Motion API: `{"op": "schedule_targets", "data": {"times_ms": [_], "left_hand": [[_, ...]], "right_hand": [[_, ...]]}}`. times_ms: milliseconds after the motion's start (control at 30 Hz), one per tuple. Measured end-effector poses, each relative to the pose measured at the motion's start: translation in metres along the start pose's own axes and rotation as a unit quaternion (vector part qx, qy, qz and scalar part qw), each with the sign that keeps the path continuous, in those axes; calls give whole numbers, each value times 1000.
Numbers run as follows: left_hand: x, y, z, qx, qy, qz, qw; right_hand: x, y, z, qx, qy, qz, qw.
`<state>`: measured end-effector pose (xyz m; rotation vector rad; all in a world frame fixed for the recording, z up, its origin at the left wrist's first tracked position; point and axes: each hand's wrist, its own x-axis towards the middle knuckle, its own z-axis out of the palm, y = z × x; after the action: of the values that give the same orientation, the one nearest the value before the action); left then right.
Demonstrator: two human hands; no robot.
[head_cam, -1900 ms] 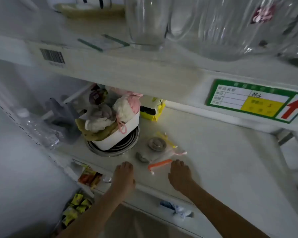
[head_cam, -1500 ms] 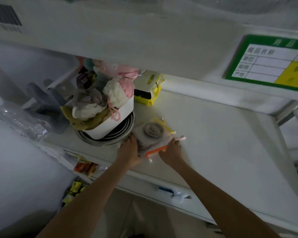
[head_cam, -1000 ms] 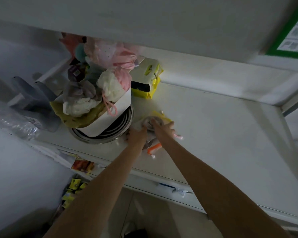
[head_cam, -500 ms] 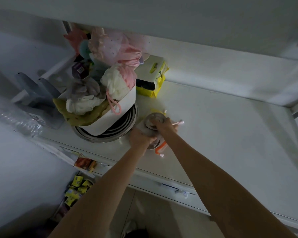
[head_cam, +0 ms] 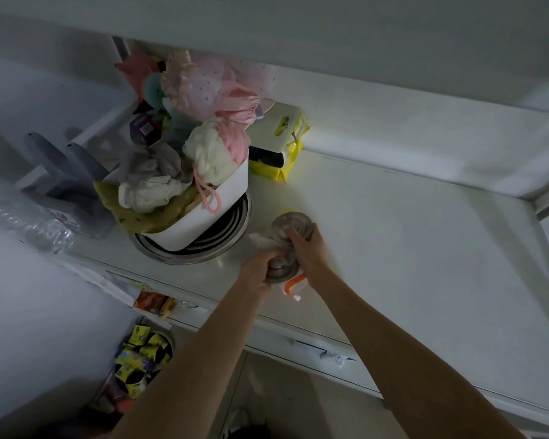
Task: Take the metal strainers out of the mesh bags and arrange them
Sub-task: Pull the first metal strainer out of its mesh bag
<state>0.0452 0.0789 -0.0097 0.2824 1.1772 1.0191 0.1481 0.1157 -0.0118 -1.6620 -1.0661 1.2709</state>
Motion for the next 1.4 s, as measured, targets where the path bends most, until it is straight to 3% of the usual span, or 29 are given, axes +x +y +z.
{"op": "schedule_targets", "data": {"times_ms": [233, 400, 767, 967, 1233, 1400], "left_hand": [[-17, -5, 3, -75, -141, -21, 987], [-34, -16, 11, -110, -190, -38, 975], [-46, -40, 1, -38, -110, 33, 993], [-56, -38, 5, -17, -97, 56, 994], [-59, -41, 7, -40, -118, 46, 991], [-57, -47, 5, -51, -127, 37, 990]], "right_hand": [[-17, 6, -16, 140, 3, 3, 990], [-30, 15, -32, 132, 7, -45, 990], [-62, 24, -47, 118, -58, -82, 988], [-68, 24, -46, 111, -36, -104, 988], [-69, 21, -50, 11, 6, -183, 983], [-67, 24, -51, 8, 29, -177, 984]]}}
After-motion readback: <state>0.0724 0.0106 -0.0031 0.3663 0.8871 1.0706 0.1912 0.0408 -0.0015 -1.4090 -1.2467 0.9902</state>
